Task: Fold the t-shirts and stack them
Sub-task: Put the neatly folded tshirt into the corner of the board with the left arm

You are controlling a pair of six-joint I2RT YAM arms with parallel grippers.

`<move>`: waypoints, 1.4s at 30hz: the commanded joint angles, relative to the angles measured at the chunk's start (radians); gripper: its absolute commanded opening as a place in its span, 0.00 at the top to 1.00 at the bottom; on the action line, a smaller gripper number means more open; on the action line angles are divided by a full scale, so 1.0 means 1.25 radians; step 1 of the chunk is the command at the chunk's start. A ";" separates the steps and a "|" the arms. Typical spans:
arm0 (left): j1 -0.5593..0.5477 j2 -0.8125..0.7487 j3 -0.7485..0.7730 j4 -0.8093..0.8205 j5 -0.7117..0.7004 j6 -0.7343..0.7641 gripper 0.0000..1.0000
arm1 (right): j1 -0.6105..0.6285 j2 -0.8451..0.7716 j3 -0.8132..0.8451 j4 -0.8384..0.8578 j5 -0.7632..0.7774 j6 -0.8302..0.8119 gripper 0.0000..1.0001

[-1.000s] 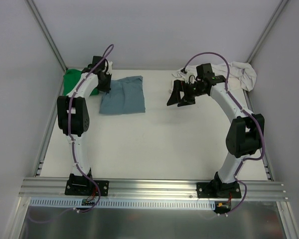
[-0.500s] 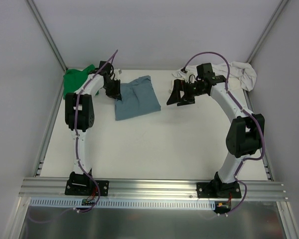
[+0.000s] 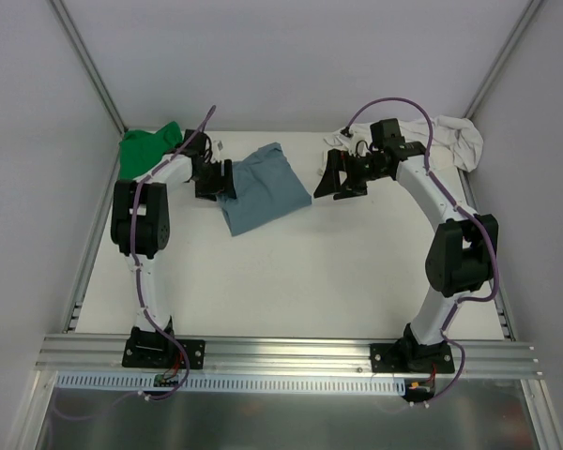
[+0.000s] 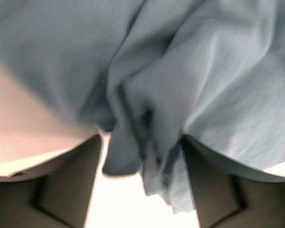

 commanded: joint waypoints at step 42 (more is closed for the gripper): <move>0.123 -0.148 -0.483 0.731 0.101 -0.453 0.01 | -0.003 -0.041 0.048 -0.074 0.003 0.008 0.01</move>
